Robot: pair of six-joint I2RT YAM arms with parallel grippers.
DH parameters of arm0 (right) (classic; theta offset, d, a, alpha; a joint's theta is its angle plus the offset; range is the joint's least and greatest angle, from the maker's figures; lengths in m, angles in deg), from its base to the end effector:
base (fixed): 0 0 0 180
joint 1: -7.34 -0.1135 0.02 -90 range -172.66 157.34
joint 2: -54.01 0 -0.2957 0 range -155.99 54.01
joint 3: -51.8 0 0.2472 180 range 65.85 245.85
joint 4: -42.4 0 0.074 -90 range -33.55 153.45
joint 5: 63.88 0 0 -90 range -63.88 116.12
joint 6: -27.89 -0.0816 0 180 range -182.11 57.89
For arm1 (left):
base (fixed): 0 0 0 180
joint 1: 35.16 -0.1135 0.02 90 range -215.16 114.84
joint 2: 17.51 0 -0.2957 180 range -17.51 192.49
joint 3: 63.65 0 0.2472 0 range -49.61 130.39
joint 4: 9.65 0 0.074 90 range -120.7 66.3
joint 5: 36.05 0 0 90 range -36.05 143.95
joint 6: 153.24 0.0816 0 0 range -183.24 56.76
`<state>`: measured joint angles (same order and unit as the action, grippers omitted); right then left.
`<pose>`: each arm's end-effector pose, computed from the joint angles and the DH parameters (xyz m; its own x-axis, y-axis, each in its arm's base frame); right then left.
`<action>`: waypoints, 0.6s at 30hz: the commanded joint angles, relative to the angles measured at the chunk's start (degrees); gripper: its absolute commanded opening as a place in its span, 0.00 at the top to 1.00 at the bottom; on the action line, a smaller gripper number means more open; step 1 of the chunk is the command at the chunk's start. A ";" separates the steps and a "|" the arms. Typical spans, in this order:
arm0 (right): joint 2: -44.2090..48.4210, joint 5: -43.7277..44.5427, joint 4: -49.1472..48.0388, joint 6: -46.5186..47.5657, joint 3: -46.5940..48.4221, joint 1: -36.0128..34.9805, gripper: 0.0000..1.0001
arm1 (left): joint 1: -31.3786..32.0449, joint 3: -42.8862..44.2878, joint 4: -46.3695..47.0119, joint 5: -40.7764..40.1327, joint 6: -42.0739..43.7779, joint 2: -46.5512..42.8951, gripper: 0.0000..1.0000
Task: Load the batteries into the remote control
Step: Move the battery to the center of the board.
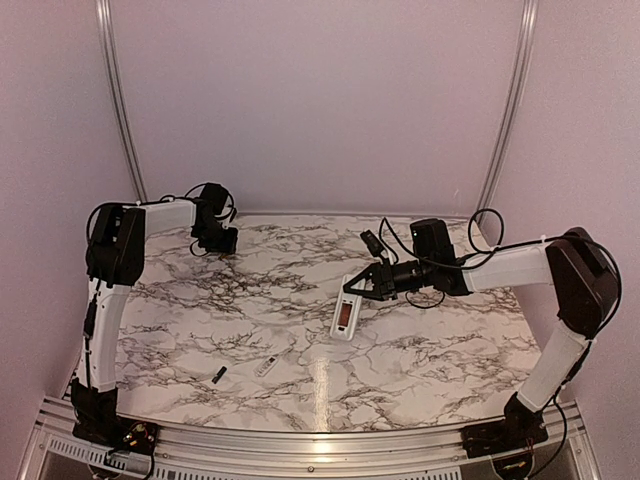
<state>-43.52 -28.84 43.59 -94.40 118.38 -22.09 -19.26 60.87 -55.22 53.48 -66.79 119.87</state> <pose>0.2921 0.2415 0.2152 -0.8650 -0.1358 -0.4831 -0.5014 0.2744 0.8205 0.5388 -0.1528 0.1261 -0.8345 0.1733 -0.5230 0.2186 0.9755 -0.0254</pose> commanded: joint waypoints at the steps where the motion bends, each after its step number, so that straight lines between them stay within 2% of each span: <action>1: 0.57 -0.02 0.46 1.30 0.82 0.51 1.00 | -0.30 1.14 -1.61 -0.47 0.05 1.85 0.68; 4: 0.82 0.17 0.84 1.56 0.93 0.57 1.00 | -0.29 0.87 -1.99 -0.79 0.13 2.10 0.72; 10: 0.86 0.21 0.87 1.85 0.70 1.80 1.00 | 0.78 -3.56 -0.94 0.29 0.44 -0.68 0.88; 18: 3.29 0.68 -0.18 1.67 -1.38 5.05 1.00 | 7.42 -10.30 -0.53 5.63 6.50 -6.46 0.96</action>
<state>-43.26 -28.75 44.05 -93.37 118.03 -18.61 -16.31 54.01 -53.30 54.66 -64.48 116.38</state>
